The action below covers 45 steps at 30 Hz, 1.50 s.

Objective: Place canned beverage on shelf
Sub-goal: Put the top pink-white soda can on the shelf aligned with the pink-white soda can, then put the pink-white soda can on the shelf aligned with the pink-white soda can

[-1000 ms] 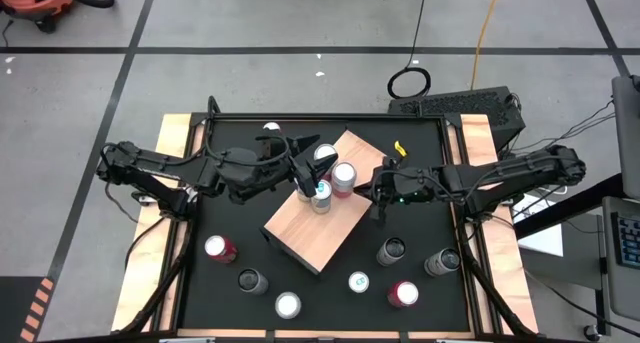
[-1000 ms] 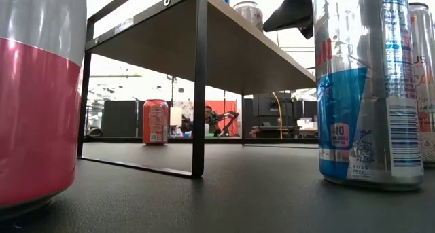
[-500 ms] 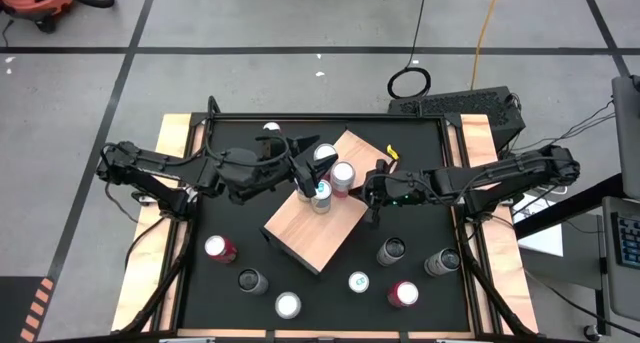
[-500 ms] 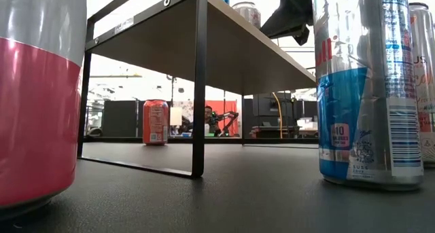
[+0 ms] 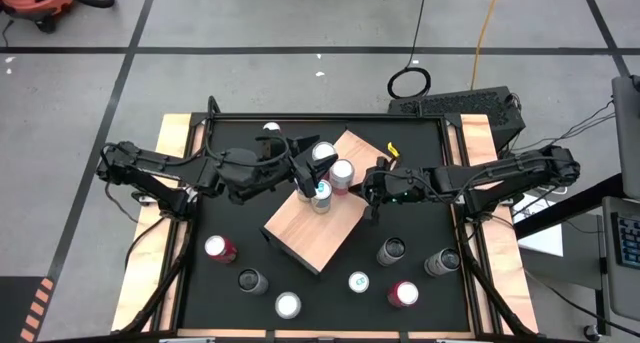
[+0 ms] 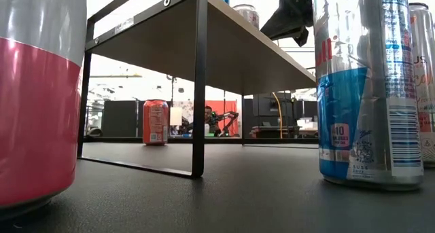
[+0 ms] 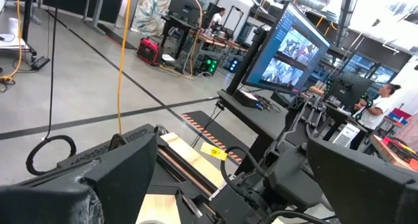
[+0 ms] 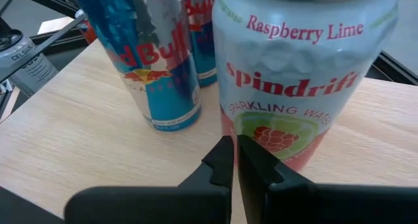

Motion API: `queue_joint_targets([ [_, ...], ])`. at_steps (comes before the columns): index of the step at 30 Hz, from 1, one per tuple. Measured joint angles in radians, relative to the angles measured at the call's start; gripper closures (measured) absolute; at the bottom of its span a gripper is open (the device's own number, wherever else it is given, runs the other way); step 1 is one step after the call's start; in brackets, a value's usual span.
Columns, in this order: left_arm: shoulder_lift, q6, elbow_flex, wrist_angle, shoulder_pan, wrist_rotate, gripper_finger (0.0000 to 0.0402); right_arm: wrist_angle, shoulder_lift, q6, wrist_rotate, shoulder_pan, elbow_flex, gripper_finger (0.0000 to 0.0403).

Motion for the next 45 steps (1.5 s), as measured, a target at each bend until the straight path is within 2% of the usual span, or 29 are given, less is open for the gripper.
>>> queue_joint_targets([
  [15,0.0,0.0,0.0,-0.003,0.0,0.0,0.0006,-0.004,-0.026,0.0,-0.002,-0.003,0.0,0.0403],
  [25,0.0,0.007,0.0,-0.008,-0.003,0.0,0.0006,-0.18,-0.254,0.056,-0.004,0.0,0.0,0.0403],
  [30,-0.001,-0.063,0.0,-0.048,0.0,-0.001,0.0006,-0.282,-0.354,0.122,-0.008,0.0,0.0,0.0403],
  [36,-0.031,-0.104,0.0,-0.161,0.003,-0.001,0.0006,-0.302,-0.425,0.292,-0.108,0.0,0.005,0.0403],
  [40,-0.055,-0.1,0.0,-0.209,0.003,-0.001,0.0006,-0.397,-0.419,0.349,-0.144,0.012,0.072,0.0403],
  [45,-0.091,-0.099,0.0,-0.287,0.01,0.013,0.0006,-0.593,-0.355,0.361,-0.135,0.034,0.263,0.0403],
])
